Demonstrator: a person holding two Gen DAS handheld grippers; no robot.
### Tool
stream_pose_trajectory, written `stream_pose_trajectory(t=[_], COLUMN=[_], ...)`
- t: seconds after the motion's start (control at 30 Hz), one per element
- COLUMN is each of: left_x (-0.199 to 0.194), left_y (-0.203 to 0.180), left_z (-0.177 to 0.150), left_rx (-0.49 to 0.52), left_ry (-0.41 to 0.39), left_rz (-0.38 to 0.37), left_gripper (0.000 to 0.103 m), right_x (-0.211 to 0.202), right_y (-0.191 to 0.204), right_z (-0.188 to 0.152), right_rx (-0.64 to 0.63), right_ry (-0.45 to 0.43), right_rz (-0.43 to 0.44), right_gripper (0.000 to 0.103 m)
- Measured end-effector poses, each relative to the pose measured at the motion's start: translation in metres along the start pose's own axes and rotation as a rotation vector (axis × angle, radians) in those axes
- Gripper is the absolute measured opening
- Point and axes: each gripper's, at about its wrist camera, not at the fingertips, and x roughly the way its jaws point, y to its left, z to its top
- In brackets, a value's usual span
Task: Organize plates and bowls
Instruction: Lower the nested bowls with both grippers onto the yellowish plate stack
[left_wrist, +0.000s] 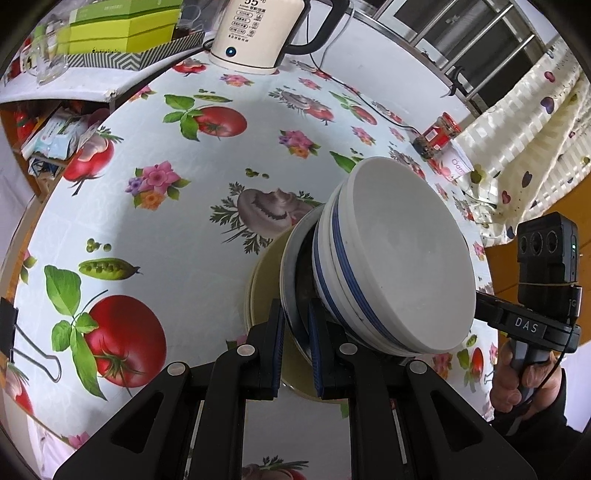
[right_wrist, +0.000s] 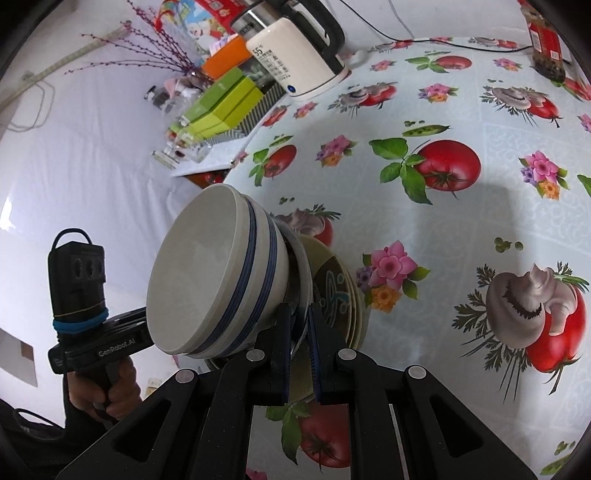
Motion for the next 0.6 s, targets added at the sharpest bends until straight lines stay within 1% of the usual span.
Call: stream_pose_trajectory(t=[0.3, 0.37, 0.6], left_x=[0.0008, 0.0007, 0.0000], left_y=[0.0029, 0.0037, 0.0044], left_z=[-0.0005, -0.0001, -0.0014], left_rx=[-0.019, -0.024, -0.027], left_ry=[0.003, 0.001, -0.012], left_rz=[-0.005, -0.008, -0.010], left_gripper=[0.013, 0.013, 0.014], right_x=[0.0035, 0.0037, 0.0014], right_y=[0.0010, 0.0015, 0.0041], right_z=[0.0031, 0.0038, 0.0028], right_rx=[-0.002, -0.007, -0.025], right_ry=[0.016, 0.018, 0.014], right_rz=[-0.008, -0.011, -0.035], right_gripper=[0.010, 0.011, 0.012])
